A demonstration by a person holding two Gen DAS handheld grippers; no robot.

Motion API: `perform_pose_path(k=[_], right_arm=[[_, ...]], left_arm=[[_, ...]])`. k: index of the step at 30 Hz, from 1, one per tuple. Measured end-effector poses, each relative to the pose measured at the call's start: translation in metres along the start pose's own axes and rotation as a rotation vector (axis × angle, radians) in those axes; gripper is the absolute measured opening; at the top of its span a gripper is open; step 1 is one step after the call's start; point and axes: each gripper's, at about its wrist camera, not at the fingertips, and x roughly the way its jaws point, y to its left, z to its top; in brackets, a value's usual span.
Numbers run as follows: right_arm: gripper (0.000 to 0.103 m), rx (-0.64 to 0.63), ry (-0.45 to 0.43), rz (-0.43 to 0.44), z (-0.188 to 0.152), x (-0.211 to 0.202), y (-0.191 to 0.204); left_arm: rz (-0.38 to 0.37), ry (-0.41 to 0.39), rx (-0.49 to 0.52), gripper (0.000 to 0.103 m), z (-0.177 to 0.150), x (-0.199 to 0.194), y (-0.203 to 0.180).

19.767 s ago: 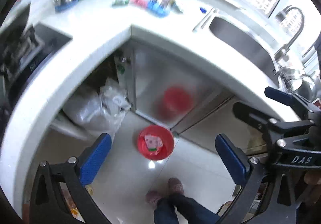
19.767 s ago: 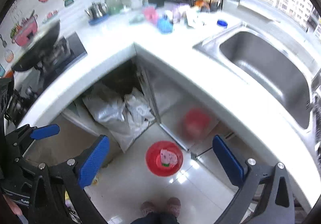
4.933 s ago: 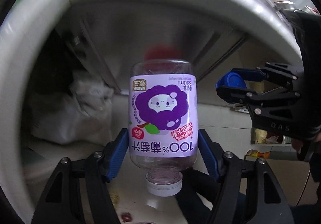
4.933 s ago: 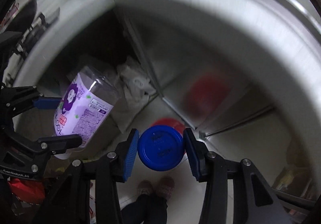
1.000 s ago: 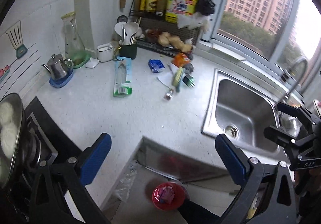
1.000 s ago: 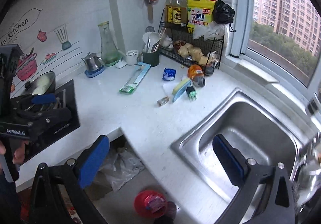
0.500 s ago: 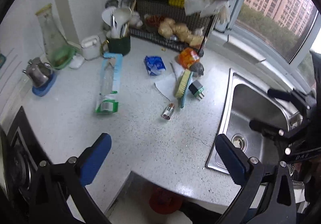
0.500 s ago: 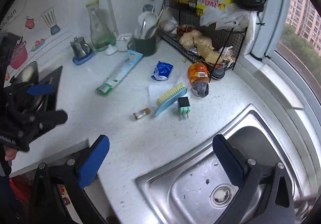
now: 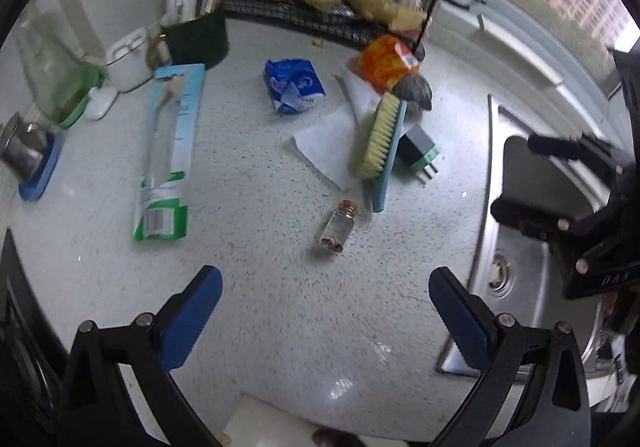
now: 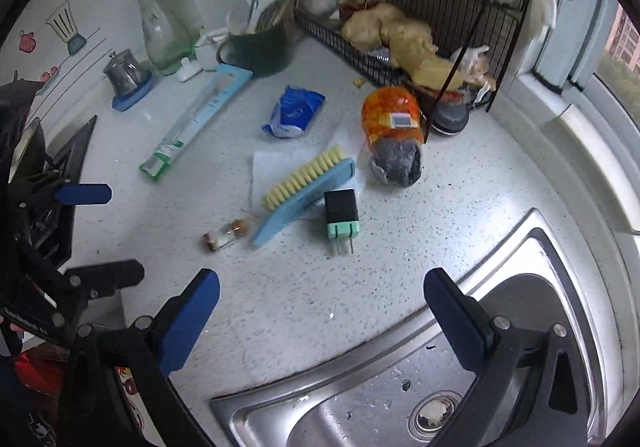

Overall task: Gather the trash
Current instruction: 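Raise both tools back up to the counter items, then grasp the small cork vial with the left tool while the right tool grasps the black charger, then carry the vial and charger down over the red bucket with both tools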

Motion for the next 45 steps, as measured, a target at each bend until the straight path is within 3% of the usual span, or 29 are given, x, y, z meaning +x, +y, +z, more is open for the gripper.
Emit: perform_pose_path(k=[11, 13, 20, 21, 26, 29, 31, 35, 39, 45], right_arm=[[0.101, -0.012, 0.062, 0.028, 0.012, 0.045, -0.025], [0.094, -0.014, 0.069, 0.026, 0.016, 0.053, -0.030], [0.092, -0.035, 0.088, 0.047, 0.024, 0.069, -0.031], [0.089, -0.035, 0.090, 0.052, 0.025, 0.071, -0.032], [0.075, -0.035, 0.104, 0.059, 0.028, 0.080, -0.033], [0.052, -0.019, 0.104, 0.061, 0.028, 0.082, -0.035], [0.031, -0.012, 0.091, 0.065, 0.027, 0.080, -0.037], [0.028, -0.031, 0.082, 0.066, 0.027, 0.081, -0.033], [0.028, -0.011, 0.081, 0.081, 0.022, 0.078, -0.030], [0.028, -0.047, 0.053, 0.039, 0.011, 0.056, -0.015]], left_arm=[[0.020, 0.056, 0.154, 0.101, 0.021, 0.060, -0.008], [0.031, 0.066, 0.162, 0.094, 0.024, 0.070, -0.007], [0.042, 0.110, 0.208, 0.059, 0.031, 0.092, -0.010], [0.043, 0.121, 0.213, 0.052, 0.033, 0.094, -0.010], [0.021, 0.127, 0.206, 0.043, 0.039, 0.096, -0.010], [0.010, 0.127, 0.206, 0.030, 0.044, 0.096, -0.011], [0.006, 0.131, 0.207, 0.021, 0.046, 0.096, -0.012], [0.012, 0.144, 0.183, 0.019, 0.043, 0.093, -0.014], [-0.011, 0.115, 0.145, 0.019, 0.030, 0.083, -0.015], [-0.011, 0.076, 0.083, 0.019, 0.019, 0.057, -0.004]])
